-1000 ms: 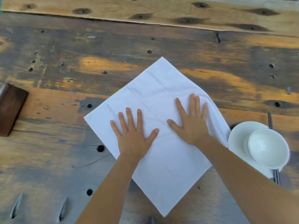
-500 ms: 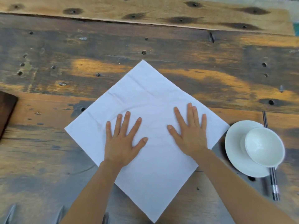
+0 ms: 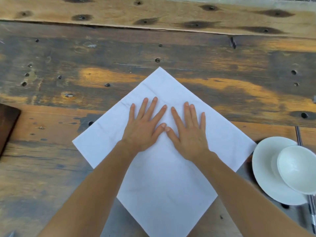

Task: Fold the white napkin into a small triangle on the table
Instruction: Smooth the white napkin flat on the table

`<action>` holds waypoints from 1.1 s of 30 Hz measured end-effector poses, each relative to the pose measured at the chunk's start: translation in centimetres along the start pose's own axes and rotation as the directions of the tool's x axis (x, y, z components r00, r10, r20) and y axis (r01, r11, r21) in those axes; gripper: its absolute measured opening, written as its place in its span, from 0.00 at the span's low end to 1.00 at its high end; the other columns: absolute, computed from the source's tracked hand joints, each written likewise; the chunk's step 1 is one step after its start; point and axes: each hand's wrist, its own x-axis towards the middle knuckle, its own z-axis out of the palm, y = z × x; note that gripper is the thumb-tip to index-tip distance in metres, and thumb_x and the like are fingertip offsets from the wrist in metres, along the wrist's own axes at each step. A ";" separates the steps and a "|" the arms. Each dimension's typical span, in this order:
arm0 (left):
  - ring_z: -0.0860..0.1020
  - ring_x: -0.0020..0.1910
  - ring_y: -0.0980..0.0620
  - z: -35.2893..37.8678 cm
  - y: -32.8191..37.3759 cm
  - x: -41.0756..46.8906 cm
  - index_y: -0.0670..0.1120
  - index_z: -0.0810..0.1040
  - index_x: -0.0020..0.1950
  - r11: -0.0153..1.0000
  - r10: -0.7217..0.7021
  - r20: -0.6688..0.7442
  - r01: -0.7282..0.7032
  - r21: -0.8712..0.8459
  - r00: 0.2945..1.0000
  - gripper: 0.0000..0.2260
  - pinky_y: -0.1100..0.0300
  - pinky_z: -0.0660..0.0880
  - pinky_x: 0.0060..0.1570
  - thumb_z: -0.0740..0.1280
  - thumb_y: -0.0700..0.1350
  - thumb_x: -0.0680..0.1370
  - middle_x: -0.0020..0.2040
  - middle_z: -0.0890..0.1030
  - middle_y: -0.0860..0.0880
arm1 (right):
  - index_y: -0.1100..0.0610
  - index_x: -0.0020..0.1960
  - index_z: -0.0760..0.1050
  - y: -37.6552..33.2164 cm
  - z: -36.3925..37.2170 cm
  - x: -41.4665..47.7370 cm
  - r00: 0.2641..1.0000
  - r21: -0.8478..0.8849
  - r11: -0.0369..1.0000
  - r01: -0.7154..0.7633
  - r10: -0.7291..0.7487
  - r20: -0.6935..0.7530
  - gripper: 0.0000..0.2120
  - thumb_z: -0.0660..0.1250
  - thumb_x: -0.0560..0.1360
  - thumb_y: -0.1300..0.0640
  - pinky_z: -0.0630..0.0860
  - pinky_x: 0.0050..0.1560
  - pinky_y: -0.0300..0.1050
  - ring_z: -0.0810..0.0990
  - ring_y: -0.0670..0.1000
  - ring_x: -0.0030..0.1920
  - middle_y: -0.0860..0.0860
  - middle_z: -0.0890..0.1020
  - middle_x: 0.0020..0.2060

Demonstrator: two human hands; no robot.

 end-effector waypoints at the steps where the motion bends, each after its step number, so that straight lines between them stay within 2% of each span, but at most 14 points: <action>1: 0.45 0.84 0.43 0.3 -0.3 0.5 0.58 0.47 0.84 1.000 0.014 0.019 -0.014 0.016 1.000 0.29 0.34 0.44 0.78 0.41 0.64 0.83 0.85 0.46 0.49 | 0.46 0.83 0.49 0.1 0.3 0.3 1.000 -0.029 1.000 0.008 -0.008 0.011 0.32 0.43 0.82 0.34 0.40 0.78 0.65 0.43 0.57 0.82 0.57 0.47 0.83; 3: 0.44 0.84 0.44 0.8 -1.5 0.6 0.61 0.46 0.84 1.000 -0.016 0.018 0.016 0.000 1.000 0.29 0.36 0.42 0.79 0.43 0.67 0.83 0.85 0.45 0.50 | 0.43 0.83 0.48 1.4 0.7 0.4 1.000 -0.062 0.998 -0.003 0.003 0.004 0.32 0.43 0.82 0.33 0.40 0.79 0.64 0.44 0.56 0.82 0.56 0.47 0.83; 6: 0.44 0.84 0.46 1.0 -4.0 -0.3 0.61 0.51 0.83 0.993 -0.113 -0.032 0.111 -0.047 0.993 0.31 0.38 0.42 0.80 0.46 0.69 0.82 0.85 0.46 0.51 | 0.41 0.82 0.48 4.5 0.2 -0.3 0.996 -0.056 0.994 -0.092 0.090 -0.027 0.33 0.43 0.80 0.30 0.42 0.79 0.63 0.45 0.56 0.82 0.54 0.47 0.83; 10: 0.44 0.84 0.47 0.3 -6.3 -0.6 0.60 0.52 0.83 0.989 -0.143 -0.003 0.143 -0.044 0.990 0.30 0.38 0.41 0.79 0.45 0.68 0.82 0.85 0.46 0.50 | 0.42 0.82 0.46 7.0 -1.2 -1.3 0.985 -0.093 0.981 -0.170 0.172 0.016 0.35 0.39 0.79 0.29 0.42 0.79 0.65 0.43 0.55 0.82 0.54 0.46 0.83; 12: 0.47 0.84 0.44 -0.3 -5.6 -0.2 0.56 0.56 0.83 0.991 -0.130 -0.024 0.129 -0.020 0.991 0.30 0.36 0.41 0.79 0.45 0.66 0.83 0.85 0.49 0.48 | 0.45 0.82 0.46 6.3 -1.6 -0.8 0.981 -0.106 0.976 -0.188 0.191 0.016 0.36 0.38 0.79 0.29 0.38 0.77 0.66 0.42 0.56 0.82 0.55 0.45 0.83; 14: 0.51 0.83 0.41 -0.9 -4.1 1.1 0.49 0.62 0.82 0.997 -0.079 -0.078 0.077 -0.029 0.994 0.30 0.34 0.44 0.79 0.46 0.62 0.84 0.84 0.54 0.45 | 0.50 0.82 0.50 4.6 -1.9 0.8 0.989 -0.051 0.988 -0.148 0.148 -0.019 0.37 0.41 0.80 0.31 0.36 0.76 0.65 0.44 0.58 0.82 0.56 0.46 0.83; 16: 0.50 0.84 0.43 -1.4 -2.6 3.3 0.49 0.59 0.83 0.996 -0.043 -0.102 0.036 -0.076 0.994 0.29 0.37 0.43 0.79 0.46 0.60 0.84 0.85 0.52 0.46 | 0.52 0.83 0.51 2.2 -1.9 3.1 0.997 0.009 0.999 -0.051 0.052 -0.053 0.35 0.44 0.81 0.34 0.36 0.77 0.64 0.44 0.57 0.82 0.57 0.47 0.83; 18: 0.44 0.84 0.46 -1.4 -1.6 5.7 0.53 0.51 0.84 0.994 -0.027 -0.057 0.021 -0.105 0.998 0.28 0.39 0.40 0.79 0.46 0.59 0.86 0.85 0.46 0.48 | 0.51 0.83 0.50 0.2 -1.8 5.4 0.999 0.045 0.999 0.019 -0.016 -0.050 0.32 0.45 0.83 0.37 0.36 0.78 0.62 0.44 0.55 0.82 0.55 0.47 0.83; 21: 0.41 0.83 0.48 -0.6 -1.9 7.5 0.57 0.45 0.84 0.998 -0.027 0.004 0.027 -0.062 1.000 0.27 0.40 0.39 0.79 0.47 0.60 0.86 0.85 0.42 0.50 | 0.48 0.83 0.48 0.2 -1.1 7.1 0.999 0.006 0.999 0.035 -0.035 0.022 0.30 0.45 0.84 0.39 0.36 0.78 0.60 0.44 0.54 0.82 0.53 0.46 0.83; 27: 0.45 0.84 0.46 -0.2 -3.5 7.4 0.60 0.50 0.84 0.999 -0.011 -0.057 0.008 -0.045 0.998 0.27 0.38 0.43 0.80 0.46 0.63 0.85 0.85 0.47 0.49 | 0.43 0.83 0.46 5.2 -1.0 4.5 1.000 -0.085 0.996 -0.027 0.026 -0.006 0.33 0.45 0.82 0.32 0.41 0.79 0.61 0.44 0.55 0.82 0.53 0.46 0.83; 33: 0.47 0.84 0.46 -0.2 -3.4 7.4 0.60 0.52 0.84 0.999 0.000 -0.085 -0.004 -0.053 0.996 0.27 0.37 0.44 0.80 0.46 0.63 0.84 0.85 0.48 0.48 | 0.44 0.83 0.48 5.1 -1.0 4.3 0.999 -0.092 0.995 -0.037 0.035 -0.028 0.33 0.46 0.81 0.32 0.42 0.80 0.61 0.45 0.55 0.82 0.54 0.48 0.83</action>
